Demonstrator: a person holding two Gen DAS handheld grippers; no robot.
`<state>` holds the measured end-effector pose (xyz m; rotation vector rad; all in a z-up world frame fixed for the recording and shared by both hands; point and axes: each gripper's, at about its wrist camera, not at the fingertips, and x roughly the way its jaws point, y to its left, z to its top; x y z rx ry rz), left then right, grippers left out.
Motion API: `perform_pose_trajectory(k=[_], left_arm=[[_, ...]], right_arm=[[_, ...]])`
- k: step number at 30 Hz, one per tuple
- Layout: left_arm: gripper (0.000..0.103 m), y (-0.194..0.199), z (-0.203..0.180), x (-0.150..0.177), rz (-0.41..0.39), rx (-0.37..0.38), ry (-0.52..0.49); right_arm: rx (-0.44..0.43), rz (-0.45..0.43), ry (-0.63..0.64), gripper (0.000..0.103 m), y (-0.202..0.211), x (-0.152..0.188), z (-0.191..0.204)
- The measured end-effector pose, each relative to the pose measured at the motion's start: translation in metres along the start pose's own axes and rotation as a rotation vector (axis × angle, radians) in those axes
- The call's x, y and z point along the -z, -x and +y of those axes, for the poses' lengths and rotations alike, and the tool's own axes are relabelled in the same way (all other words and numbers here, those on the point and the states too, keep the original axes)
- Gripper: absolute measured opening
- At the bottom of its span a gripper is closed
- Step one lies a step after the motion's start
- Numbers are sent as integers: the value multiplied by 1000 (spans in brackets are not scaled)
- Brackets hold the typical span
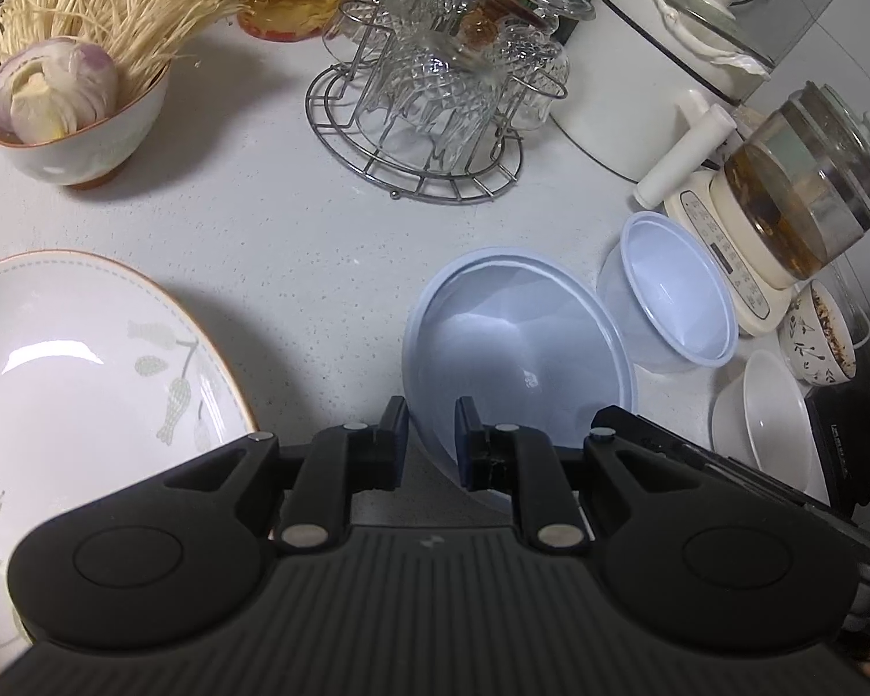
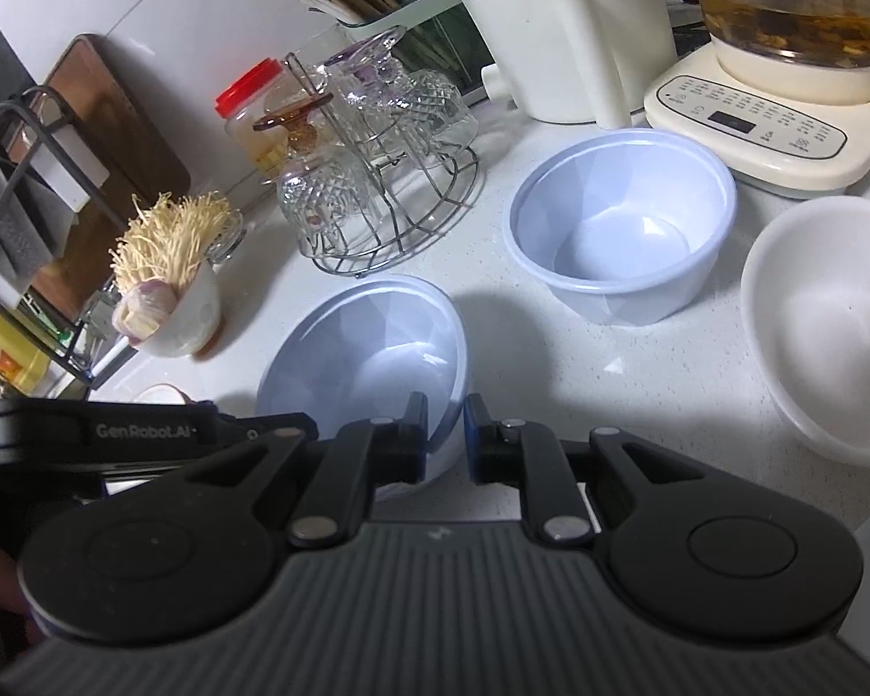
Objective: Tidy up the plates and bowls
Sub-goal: 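Lift the pale blue bowl with both grippers and carry it, then lower the pale blue bowl onto the counter and open both grippers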
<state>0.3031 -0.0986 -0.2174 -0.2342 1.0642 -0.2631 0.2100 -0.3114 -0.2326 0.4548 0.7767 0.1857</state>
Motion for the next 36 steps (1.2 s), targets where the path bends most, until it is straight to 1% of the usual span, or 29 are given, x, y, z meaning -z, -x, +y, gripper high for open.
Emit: perform_pose_trajectory(k=[3,5,9,11,13,14,24,28,33,36], left_arm=[[19,3,1,-1,-8,-11,11],[23,6,3,-2,-11,-20,18],[25,18,4,-3,-25,-35,14],[25,27,3,-4,-37,-40,12],[25,39,0,-6,-54,-41,8],[25,44,-2,-6,-63,-40,4],[26,124,-34,-7,-146,-41,-49],[30,154,-46,-1,-169,-40,-65],[32,181,-55,9,-181,-31,-68],[35,193,-57,18,-177,-26,-86]], right_arm=[[-11,-3,0,18,2,-2,-2],[-10,-5,5,18,5,-4,-1],[20,-12,39,19,13,-7,3],[20,-16,42,24,18,-8,3],[20,-33,47,47,25,-10,6],[20,-45,54,48,29,-11,7],[23,-113,116,48,87,-27,30],[31,-147,146,48,115,-32,41],[32,-183,178,48,147,-31,52],[43,-200,202,48,162,-27,59]])
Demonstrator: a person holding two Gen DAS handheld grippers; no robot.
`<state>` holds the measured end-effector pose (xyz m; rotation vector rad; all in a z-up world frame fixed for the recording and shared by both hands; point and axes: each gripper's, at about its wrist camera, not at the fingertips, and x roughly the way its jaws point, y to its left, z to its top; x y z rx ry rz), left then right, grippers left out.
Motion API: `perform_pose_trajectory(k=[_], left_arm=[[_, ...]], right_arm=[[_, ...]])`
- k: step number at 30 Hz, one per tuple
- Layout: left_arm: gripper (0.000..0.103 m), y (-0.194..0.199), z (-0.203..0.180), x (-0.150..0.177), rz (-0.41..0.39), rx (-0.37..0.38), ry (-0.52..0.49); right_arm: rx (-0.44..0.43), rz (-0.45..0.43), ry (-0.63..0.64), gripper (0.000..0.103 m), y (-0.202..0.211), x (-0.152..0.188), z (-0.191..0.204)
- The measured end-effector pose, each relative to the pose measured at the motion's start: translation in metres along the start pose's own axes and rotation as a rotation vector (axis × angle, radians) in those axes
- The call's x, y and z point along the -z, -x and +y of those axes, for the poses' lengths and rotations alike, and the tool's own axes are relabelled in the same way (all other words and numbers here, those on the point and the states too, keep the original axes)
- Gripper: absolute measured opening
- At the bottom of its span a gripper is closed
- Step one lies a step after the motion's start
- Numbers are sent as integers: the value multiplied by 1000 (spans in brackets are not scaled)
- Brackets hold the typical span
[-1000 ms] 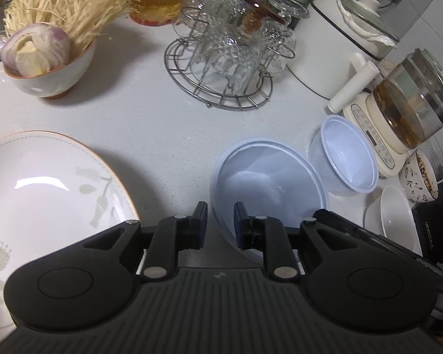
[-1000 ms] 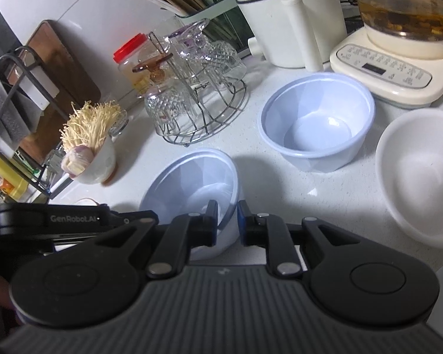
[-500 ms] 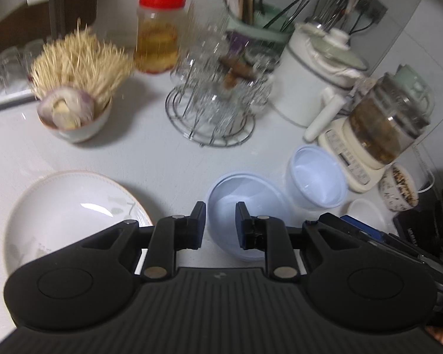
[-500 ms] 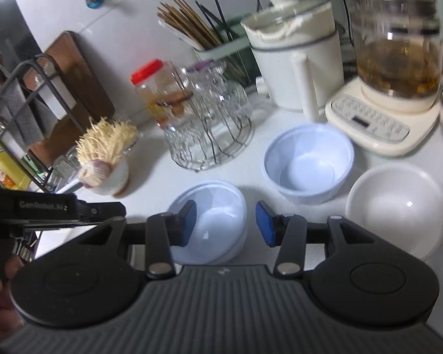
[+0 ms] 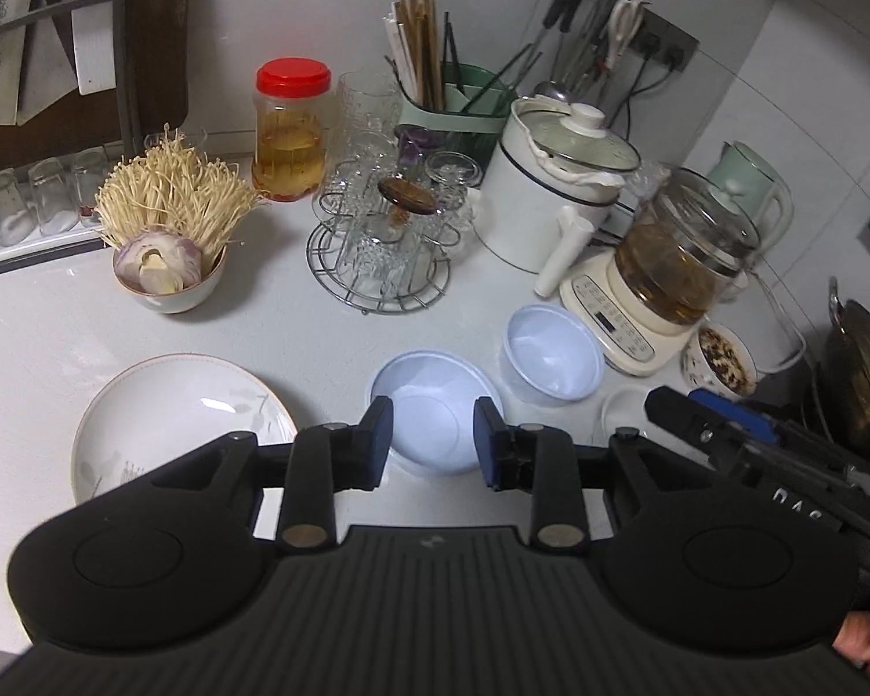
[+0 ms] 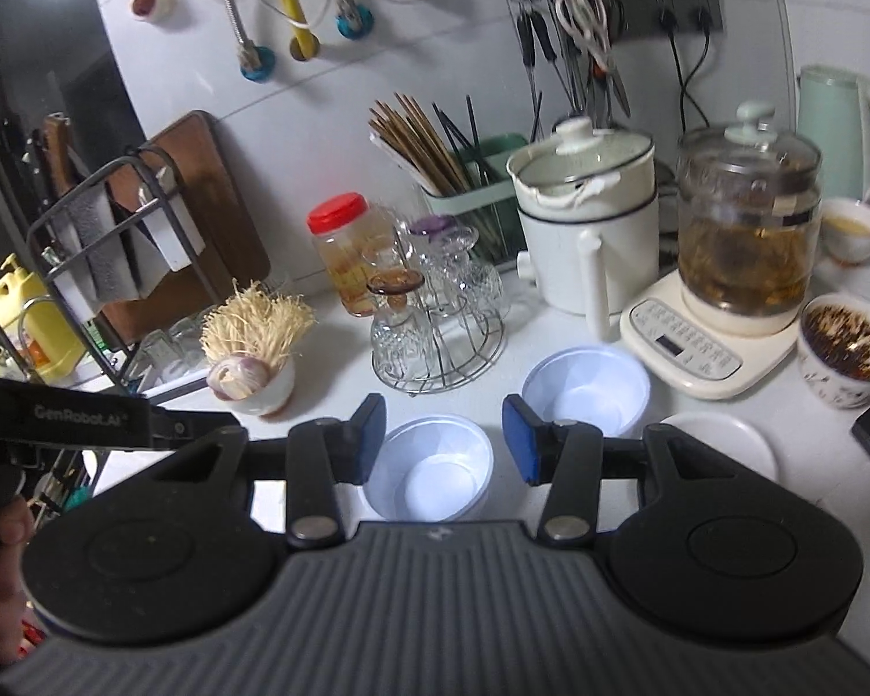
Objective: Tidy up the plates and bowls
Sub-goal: 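Lower the pale blue bowl onto the counter and open both grippers, then move both open grippers back over the rim of the pale blue bowl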
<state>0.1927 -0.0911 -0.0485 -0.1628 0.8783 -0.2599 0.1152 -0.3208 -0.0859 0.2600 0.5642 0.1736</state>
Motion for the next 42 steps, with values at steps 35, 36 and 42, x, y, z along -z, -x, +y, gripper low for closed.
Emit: perform_pose_trajectory(k=[35,36,42], left_arm=[[43,-14,5,-4,103,214,-85],[43,-16,7,-5,107,221,-87],[43,-29,15,-10,134,256,-117]], right_arm=[[249,-13,-74,48,32,17,24],[257,-11,-82,48,30,17,26],[309,-4,-107,48,23,18,33]])
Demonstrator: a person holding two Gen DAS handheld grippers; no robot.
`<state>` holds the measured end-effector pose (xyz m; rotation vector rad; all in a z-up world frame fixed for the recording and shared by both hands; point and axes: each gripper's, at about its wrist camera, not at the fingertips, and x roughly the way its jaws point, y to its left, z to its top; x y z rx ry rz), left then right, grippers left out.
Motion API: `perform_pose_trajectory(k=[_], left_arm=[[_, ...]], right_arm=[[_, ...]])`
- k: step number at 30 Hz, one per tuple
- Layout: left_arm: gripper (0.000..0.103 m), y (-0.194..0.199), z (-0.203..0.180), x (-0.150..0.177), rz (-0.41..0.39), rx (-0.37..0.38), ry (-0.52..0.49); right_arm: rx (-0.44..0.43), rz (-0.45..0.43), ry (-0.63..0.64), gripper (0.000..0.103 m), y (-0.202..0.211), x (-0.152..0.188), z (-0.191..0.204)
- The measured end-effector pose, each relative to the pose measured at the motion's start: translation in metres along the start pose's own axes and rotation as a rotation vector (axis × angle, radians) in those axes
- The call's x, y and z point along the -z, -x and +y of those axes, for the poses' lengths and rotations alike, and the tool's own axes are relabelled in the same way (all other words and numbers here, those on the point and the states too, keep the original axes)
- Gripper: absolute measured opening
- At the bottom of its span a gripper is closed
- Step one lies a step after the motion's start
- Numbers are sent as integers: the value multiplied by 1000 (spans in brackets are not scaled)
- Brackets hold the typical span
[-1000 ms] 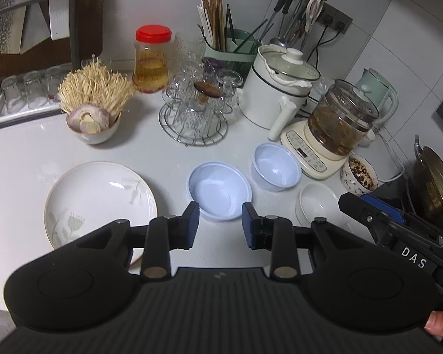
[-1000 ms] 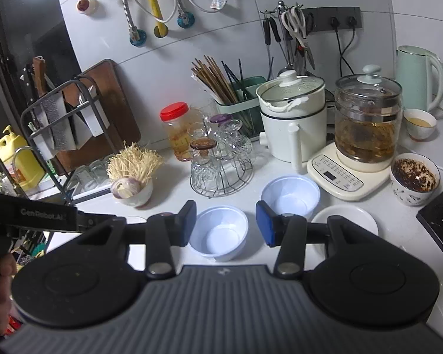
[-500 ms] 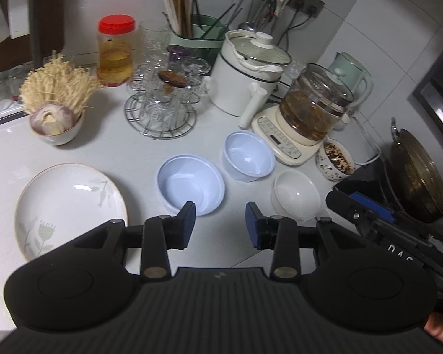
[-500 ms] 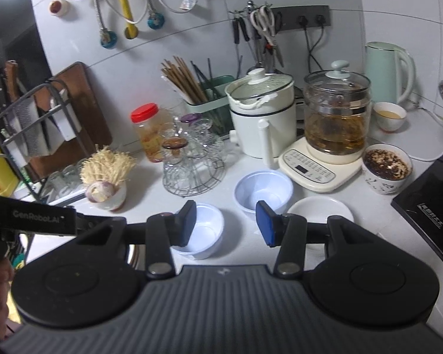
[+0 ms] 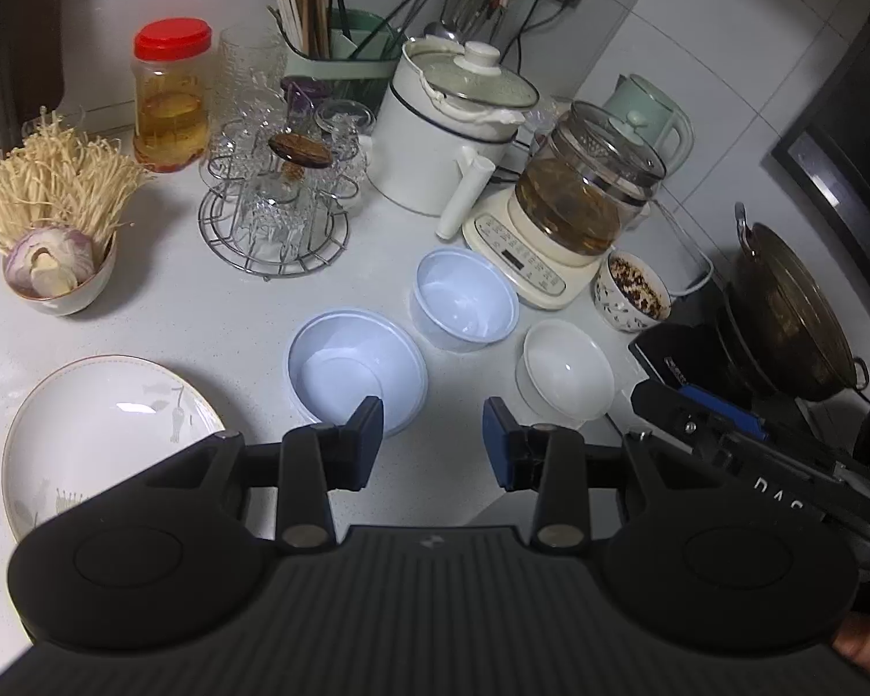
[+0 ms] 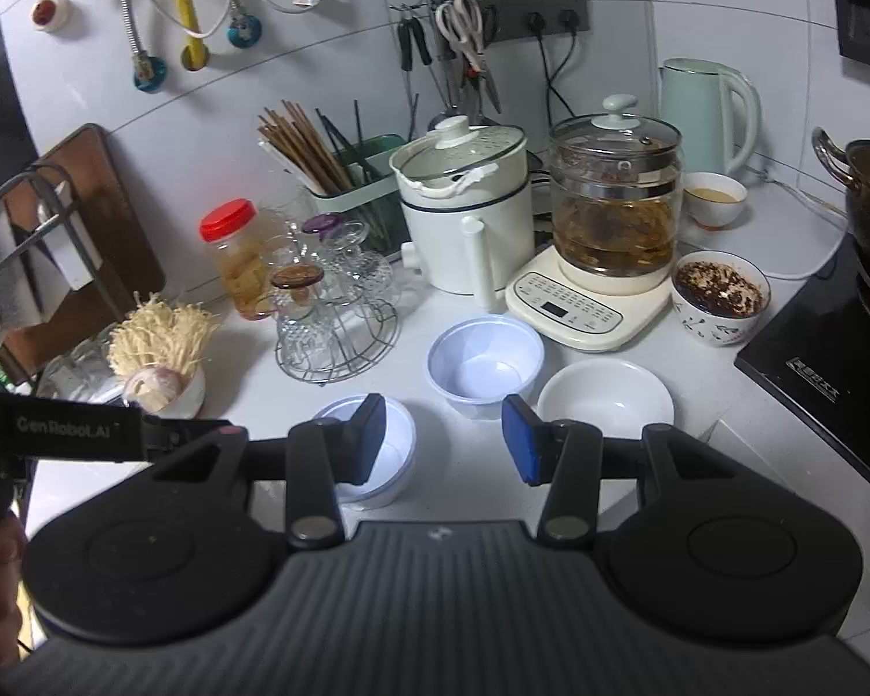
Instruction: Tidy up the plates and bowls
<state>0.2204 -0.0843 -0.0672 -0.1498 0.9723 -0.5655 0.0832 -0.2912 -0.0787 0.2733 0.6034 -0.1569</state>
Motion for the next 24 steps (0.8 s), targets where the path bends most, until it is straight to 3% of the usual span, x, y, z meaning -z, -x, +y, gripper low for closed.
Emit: perform_pose_trajectory(k=[9,19,24], left_arm=[[43,-20,9,-5,47,32,-15],[49,-52,0,-39,19,-31,-17],[64,-76,-1,-61,21,-55,20]], right_arm=[[58,30,-47,48,-6,7,3],[48,44,-45,56,-38,-15,-25],[34,64,-41,60,-64,-35,-47]])
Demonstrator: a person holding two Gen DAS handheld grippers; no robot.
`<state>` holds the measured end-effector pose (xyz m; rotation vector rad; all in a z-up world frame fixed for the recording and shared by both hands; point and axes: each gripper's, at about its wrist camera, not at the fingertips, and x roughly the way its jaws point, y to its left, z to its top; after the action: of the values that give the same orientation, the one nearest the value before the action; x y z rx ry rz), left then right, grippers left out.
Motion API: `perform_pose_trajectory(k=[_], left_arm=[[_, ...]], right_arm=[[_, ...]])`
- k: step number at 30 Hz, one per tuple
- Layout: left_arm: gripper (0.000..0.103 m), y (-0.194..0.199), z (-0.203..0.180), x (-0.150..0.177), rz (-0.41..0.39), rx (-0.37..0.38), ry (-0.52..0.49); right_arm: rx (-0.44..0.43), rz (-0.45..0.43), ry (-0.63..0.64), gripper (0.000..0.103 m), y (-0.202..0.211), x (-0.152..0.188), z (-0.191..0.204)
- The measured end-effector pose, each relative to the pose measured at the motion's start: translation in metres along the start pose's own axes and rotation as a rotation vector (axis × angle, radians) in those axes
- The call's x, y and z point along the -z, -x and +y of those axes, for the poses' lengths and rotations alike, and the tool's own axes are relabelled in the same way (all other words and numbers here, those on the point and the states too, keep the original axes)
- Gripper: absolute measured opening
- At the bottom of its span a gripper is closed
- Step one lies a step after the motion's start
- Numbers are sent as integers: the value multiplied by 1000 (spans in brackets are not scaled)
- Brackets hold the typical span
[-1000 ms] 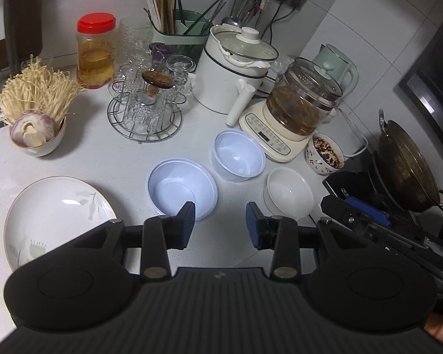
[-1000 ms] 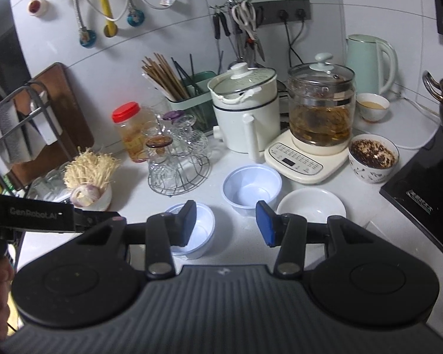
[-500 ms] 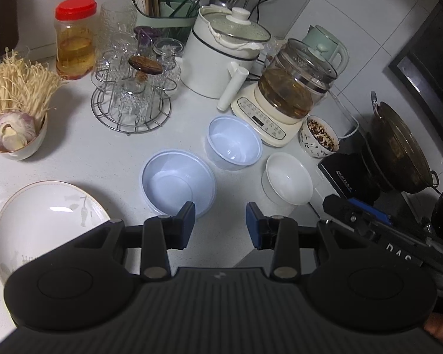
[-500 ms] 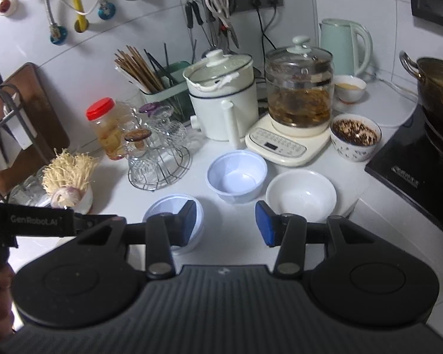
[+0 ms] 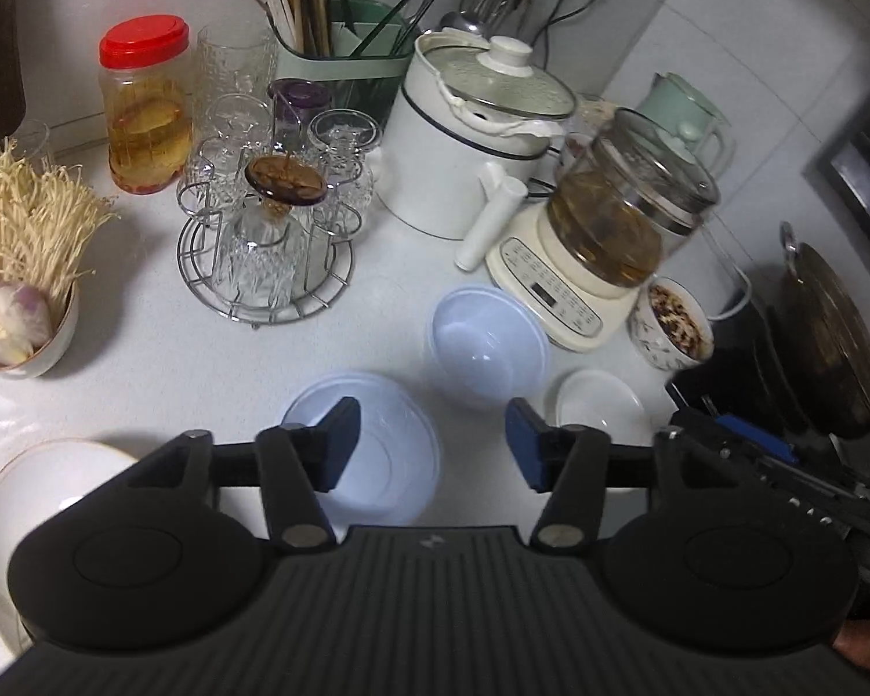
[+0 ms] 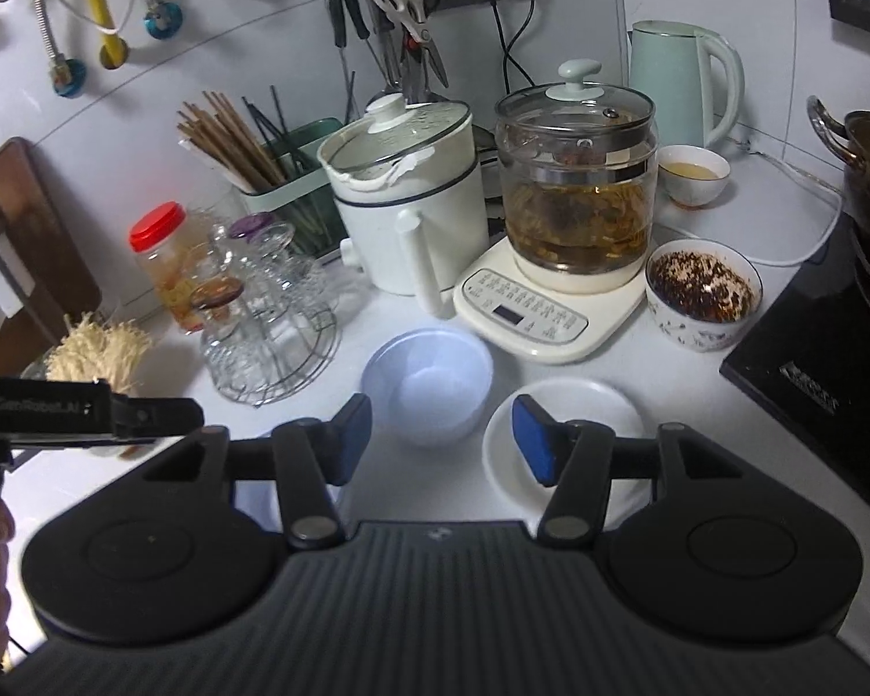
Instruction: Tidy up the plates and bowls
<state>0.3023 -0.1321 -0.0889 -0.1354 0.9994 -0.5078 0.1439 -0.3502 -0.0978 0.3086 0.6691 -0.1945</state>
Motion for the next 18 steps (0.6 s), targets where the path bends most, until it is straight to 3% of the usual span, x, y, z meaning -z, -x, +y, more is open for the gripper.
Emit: perform_pose_trajectory(k=[3,4,18], left_arm=[[65,-17,-1,-12,14,0,24],[65,-23,-1,-16,16,0,30],[64,-102,7,-50,92,-14,108]], right_arm=[[-31,4,0,91,-15,-13,-10],[-37,5,0,93,-20,-16,-13],[-90,132,-18,93,-106,-47,-35]])
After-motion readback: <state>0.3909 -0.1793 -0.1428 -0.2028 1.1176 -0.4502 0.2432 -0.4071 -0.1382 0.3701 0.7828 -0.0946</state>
